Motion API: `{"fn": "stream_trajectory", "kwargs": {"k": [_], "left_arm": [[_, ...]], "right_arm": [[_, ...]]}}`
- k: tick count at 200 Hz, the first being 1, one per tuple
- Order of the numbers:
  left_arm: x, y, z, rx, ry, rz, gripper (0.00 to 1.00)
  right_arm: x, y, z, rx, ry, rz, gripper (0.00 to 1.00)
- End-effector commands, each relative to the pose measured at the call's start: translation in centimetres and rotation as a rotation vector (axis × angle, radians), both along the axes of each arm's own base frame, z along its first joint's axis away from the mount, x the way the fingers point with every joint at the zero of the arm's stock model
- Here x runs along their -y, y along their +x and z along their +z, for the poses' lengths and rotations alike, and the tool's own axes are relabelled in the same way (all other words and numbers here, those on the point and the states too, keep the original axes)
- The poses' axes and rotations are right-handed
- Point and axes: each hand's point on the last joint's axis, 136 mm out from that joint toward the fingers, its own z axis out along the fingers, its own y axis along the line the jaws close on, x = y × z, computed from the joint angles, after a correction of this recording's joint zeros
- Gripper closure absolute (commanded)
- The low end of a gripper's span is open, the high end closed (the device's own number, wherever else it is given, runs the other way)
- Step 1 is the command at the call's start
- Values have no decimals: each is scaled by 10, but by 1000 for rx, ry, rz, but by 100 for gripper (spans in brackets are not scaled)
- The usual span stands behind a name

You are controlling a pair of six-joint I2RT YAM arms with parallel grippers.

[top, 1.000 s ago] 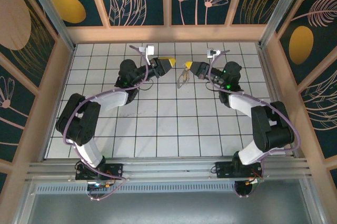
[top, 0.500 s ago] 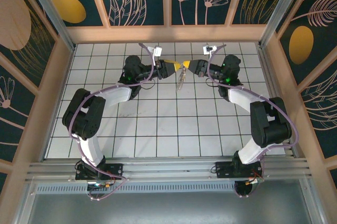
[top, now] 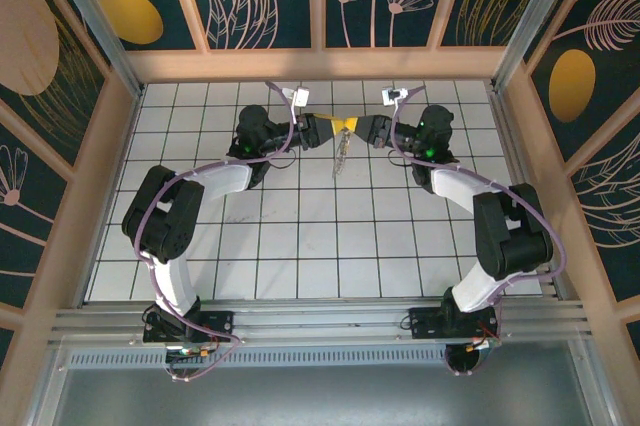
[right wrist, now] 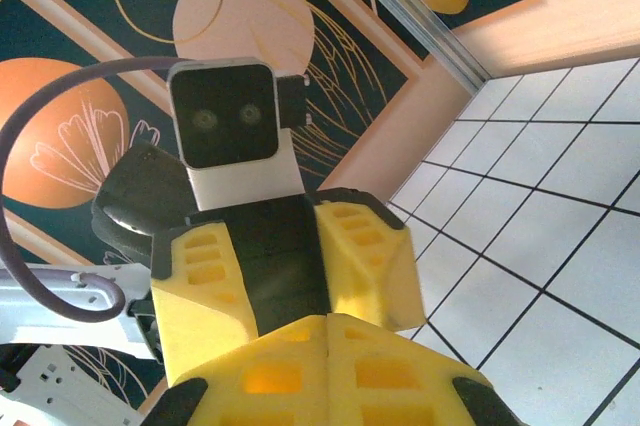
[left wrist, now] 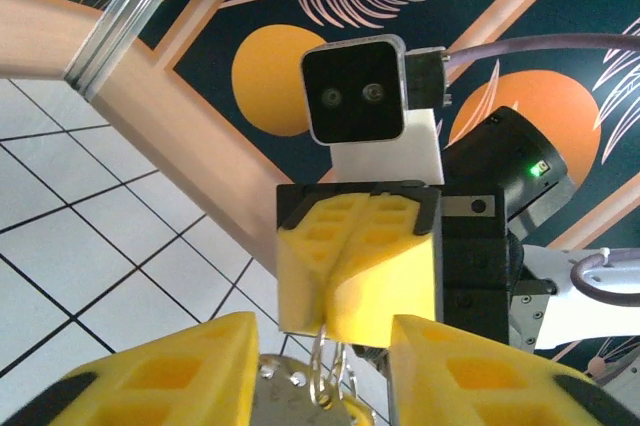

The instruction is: Put the keys on the keyring

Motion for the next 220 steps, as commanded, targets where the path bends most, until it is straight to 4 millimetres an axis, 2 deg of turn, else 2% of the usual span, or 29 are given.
{"fn": "stream_trajectory", "kwargs": {"k": [1,16,65,89,115,158,182,194,220], "left_arm": [[7,-6,9,45,-23,-45,66],[9,-8,8,46,-22,-52,68],[8,-12,3,41,-20,-55,67],[7,-14,4,42,-25,-57,76],[7,-15,6,46,-33,-63,90],[11,-16,8,53,-38,-74,89],[15,-18,8,57,-36,-84,94],[17,-18,8,57,-36,-88,100],[20,-20,8,61,-40,-88,100]], "right_arm": [[-4,-1,14,78,7,23,100],[-4,-1,13,79,7,20,100],[-1,4,12,70,7,-3,100],[-1,5,10,65,9,-7,100],[-1,6,8,57,11,-9,100],[-2,6,8,54,16,-4,100],[-4,5,8,55,17,1,100],[-4,5,10,57,19,3,100],[-4,5,12,59,22,1,100]]}}
